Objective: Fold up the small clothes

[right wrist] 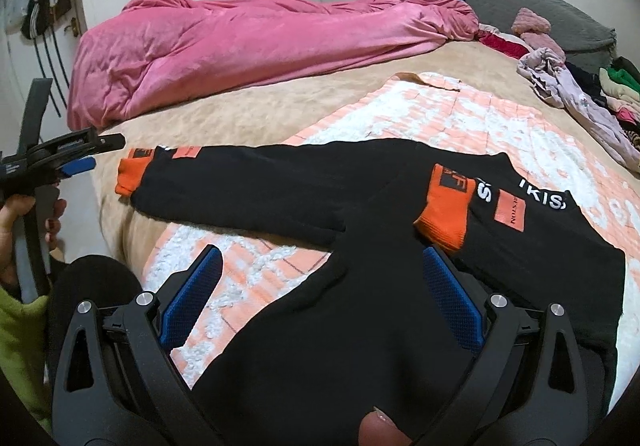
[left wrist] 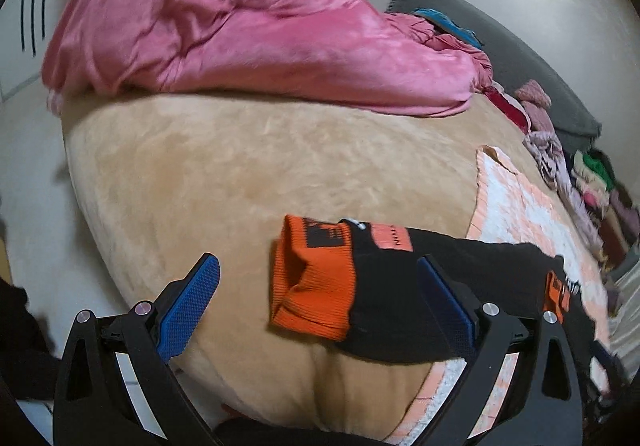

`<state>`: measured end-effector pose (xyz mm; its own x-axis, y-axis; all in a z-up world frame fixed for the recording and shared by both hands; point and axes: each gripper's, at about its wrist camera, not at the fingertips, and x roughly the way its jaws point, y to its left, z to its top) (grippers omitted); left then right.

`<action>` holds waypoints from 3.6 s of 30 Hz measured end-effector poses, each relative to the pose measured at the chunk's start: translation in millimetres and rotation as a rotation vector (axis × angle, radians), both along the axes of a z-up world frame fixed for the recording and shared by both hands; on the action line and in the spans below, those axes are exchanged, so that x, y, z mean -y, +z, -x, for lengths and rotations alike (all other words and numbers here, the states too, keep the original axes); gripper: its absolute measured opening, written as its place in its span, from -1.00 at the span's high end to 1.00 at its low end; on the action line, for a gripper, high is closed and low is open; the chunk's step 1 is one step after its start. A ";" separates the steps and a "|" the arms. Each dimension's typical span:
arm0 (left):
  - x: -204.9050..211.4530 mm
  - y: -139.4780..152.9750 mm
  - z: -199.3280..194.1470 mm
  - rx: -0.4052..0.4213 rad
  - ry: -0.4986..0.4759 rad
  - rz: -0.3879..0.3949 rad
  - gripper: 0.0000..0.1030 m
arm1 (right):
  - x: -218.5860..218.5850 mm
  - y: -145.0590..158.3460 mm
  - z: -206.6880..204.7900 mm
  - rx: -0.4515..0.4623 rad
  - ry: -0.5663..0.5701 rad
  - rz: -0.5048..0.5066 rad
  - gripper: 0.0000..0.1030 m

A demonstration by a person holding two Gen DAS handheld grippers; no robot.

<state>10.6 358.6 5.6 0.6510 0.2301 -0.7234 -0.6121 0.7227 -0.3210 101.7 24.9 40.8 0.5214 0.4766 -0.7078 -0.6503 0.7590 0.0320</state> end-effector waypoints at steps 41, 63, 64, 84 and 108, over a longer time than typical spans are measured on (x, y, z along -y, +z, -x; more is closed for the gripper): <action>240.3 77.6 -124.2 0.202 -0.681 0.070 0.76 | 199.0 25.4 -51.8 0.037 -0.432 -0.130 -0.82; 373.6 -19.9 -186.5 0.008 -0.956 0.099 0.73 | 273.8 20.8 -75.1 0.020 -0.617 -0.183 -0.82; 375.6 -21.5 -185.7 0.004 -0.962 0.100 0.69 | 273.1 18.9 -75.8 0.013 -0.615 -0.184 -0.82; 318.0 8.3 -176.6 0.074 -0.837 0.000 0.07 | 214.1 -24.5 -79.4 -0.162 -0.434 -0.176 -0.82; 218.1 36.2 -175.5 0.124 -0.532 -0.094 -0.37 | 156.2 -25.5 -69.2 -0.086 -0.283 -0.166 0.90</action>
<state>186.1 140.6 41.8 0.7740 -0.0933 -0.6263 -0.1169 0.9510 -0.2862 171.0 -131.3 15.3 0.5913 0.4339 -0.6798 -0.4036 0.8890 0.2164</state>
